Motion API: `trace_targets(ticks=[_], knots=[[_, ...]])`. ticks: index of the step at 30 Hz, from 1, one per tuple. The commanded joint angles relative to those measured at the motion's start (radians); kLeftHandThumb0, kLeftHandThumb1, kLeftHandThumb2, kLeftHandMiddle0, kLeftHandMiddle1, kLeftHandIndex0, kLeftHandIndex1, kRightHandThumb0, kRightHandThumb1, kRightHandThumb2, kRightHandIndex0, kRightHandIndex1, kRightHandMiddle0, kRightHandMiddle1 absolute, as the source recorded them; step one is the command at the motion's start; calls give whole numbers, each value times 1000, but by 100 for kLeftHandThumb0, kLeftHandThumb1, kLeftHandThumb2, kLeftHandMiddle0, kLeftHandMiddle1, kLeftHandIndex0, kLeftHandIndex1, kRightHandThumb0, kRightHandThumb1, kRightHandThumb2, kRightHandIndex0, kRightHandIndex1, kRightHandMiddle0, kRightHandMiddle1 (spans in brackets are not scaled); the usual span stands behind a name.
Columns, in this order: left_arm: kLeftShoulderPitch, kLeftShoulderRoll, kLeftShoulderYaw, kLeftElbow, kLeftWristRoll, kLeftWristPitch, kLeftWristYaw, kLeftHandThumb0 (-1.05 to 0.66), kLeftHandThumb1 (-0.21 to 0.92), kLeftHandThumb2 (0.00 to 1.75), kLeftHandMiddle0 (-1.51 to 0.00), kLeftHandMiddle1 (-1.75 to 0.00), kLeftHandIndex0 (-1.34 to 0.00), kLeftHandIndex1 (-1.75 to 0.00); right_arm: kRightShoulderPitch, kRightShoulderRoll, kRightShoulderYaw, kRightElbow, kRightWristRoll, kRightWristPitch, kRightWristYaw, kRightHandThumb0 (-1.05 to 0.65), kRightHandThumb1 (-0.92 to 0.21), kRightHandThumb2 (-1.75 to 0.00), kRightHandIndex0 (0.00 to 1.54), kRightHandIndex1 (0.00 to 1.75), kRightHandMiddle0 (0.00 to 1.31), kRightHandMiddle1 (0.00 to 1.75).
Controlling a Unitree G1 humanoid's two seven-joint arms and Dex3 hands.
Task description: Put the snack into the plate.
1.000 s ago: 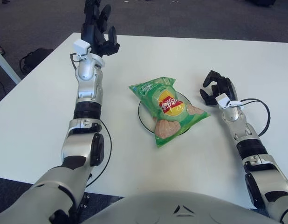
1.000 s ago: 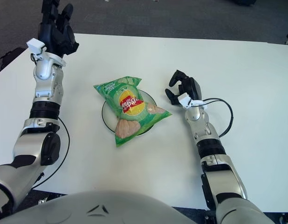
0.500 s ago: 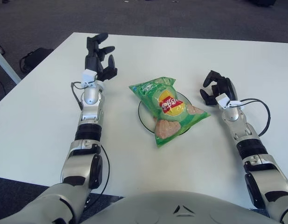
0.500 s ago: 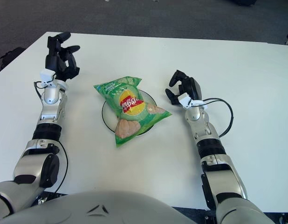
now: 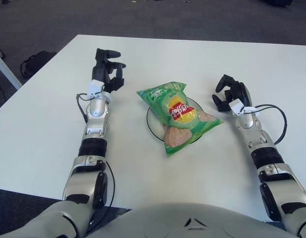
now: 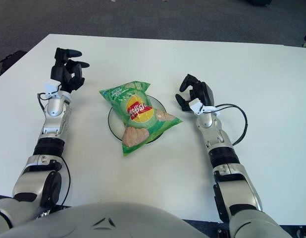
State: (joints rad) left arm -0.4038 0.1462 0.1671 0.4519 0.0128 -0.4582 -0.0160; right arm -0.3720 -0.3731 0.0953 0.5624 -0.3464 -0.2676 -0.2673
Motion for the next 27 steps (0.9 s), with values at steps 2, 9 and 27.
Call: trace_targets(ticks=[2, 9, 27], knots=[[39, 27, -9, -5, -7, 23, -30, -38, 71, 81, -53, -164, -32, -175, 79, 23, 26, 69, -20, 66, 26, -52, -23, -143, 128, 175, 69, 175], [75, 48, -30, -14, 5, 21, -64, -39, 67, 86, -62, -174, -35, -175, 77, 24, 28, 76, -20, 60, 24, -52, -22, -143, 128, 175, 69, 175], [90, 113, -78, 208, 88, -155, -60, -39, 66, 89, -69, -170, -36, -175, 85, 23, 26, 60, -20, 75, 23, -52, -23, -143, 128, 175, 69, 175]])
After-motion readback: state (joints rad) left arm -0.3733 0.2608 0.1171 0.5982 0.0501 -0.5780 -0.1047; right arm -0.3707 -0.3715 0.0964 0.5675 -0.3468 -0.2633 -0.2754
